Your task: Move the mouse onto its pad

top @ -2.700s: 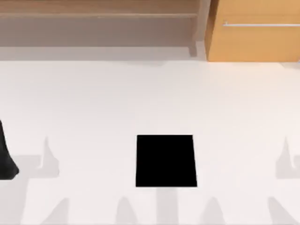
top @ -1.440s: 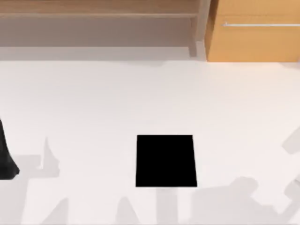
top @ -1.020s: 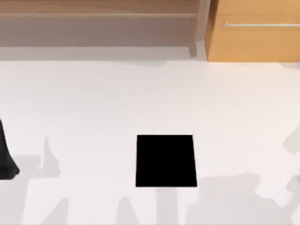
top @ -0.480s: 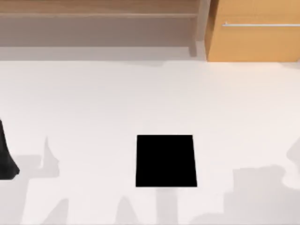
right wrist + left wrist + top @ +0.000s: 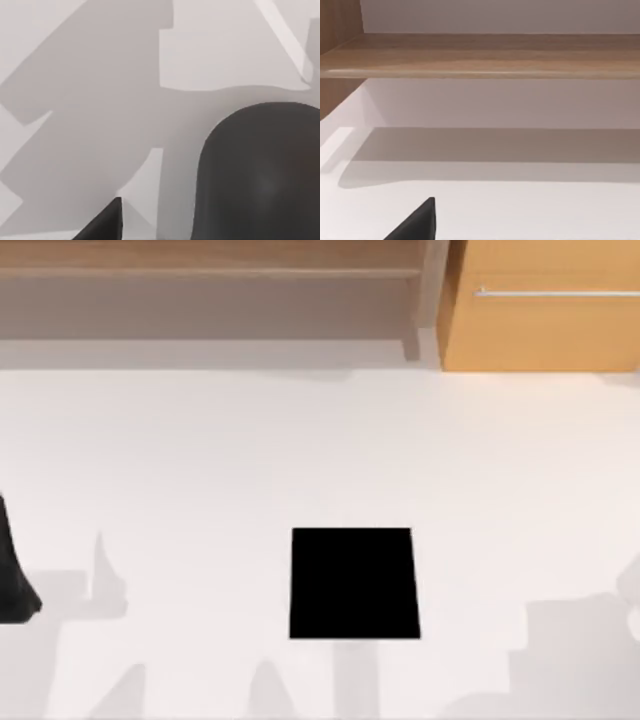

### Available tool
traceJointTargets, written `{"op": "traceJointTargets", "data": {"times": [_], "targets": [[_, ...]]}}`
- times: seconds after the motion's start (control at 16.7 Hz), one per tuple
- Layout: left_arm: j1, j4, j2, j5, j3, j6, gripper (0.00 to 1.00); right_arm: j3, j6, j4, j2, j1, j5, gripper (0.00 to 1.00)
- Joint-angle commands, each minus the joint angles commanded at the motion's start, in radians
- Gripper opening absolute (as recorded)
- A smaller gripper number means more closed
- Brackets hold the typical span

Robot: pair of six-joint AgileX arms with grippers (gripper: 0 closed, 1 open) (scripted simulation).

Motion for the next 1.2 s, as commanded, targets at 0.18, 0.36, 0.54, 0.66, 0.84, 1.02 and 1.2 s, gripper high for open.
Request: {"op": "traceJointTargets", "data": {"times": [0.18, 0.36, 0.54, 0.66, 0.84, 1.02, 1.2], "targets": [[0.000, 0.000, 0.000, 0.000, 0.000, 0.000, 1.00, 0.000, 0.000, 0.000, 0.000, 0.000, 0.000, 0.85], [0.000, 0.000, 0.000, 0.000, 0.000, 0.000, 1.00, 0.000, 0.000, 0.000, 0.000, 0.000, 0.000, 0.62], [0.000, 0.000, 0.000, 0.000, 0.000, 0.000, 1.00, 0.000, 0.000, 0.000, 0.000, 0.000, 0.000, 0.40], [0.000, 0.000, 0.000, 0.000, 0.000, 0.000, 1.00, 0.000, 0.000, 0.000, 0.000, 0.000, 0.000, 0.25], [0.000, 0.000, 0.000, 0.000, 0.000, 0.000, 1.00, 0.000, 0.000, 0.000, 0.000, 0.000, 0.000, 0.02], [0.000, 0.000, 0.000, 0.000, 0.000, 0.000, 1.00, 0.000, 0.000, 0.000, 0.000, 0.000, 0.000, 0.00], [0.000, 0.000, 0.000, 0.000, 0.000, 0.000, 1.00, 0.000, 0.000, 0.000, 0.000, 0.000, 0.000, 0.00]]}}
